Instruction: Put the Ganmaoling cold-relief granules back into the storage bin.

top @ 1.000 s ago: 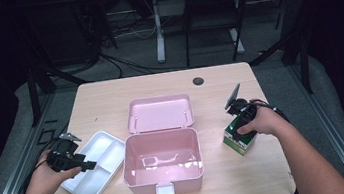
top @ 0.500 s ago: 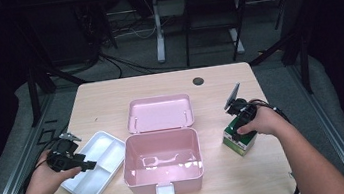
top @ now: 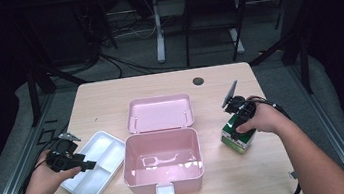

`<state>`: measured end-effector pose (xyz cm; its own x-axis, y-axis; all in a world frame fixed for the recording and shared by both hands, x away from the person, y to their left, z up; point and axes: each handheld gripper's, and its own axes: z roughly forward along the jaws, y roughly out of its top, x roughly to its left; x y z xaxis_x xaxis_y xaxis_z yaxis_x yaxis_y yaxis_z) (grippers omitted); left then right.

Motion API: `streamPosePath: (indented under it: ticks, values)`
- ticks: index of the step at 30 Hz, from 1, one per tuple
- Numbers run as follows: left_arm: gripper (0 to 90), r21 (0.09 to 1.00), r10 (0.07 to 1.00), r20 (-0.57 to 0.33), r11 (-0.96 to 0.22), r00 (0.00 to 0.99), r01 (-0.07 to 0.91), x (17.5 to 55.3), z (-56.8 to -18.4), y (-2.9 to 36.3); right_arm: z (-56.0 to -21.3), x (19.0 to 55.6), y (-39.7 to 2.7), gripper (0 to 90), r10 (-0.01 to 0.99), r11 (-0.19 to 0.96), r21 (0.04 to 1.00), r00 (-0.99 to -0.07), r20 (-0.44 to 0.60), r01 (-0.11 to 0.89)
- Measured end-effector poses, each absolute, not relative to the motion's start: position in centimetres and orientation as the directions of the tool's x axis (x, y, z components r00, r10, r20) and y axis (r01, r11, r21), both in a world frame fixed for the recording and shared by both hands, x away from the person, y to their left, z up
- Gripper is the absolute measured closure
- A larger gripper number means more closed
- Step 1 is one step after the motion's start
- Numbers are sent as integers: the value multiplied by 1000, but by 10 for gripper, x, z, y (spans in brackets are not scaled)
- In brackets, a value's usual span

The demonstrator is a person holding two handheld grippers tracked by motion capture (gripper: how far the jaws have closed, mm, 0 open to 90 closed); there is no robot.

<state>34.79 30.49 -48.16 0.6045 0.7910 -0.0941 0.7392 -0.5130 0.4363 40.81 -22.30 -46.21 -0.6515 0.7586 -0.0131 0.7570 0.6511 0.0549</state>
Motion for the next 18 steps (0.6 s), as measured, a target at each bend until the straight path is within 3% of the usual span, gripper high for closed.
streamPosePath:
  ticks: [8,13,18]
  values:
    - [427,433,790,-94,-516,606,739,348,-482,305,-449,403,-217,166,713,701,44,-701,-18,712]
    - [427,440,791,-95,-512,605,738,348,-481,305,-444,400,-216,169,681,731,95,-732,-38,675]
    - [427,438,790,-95,-513,606,738,348,-482,304,-438,399,-214,170,648,761,68,-759,-62,645]
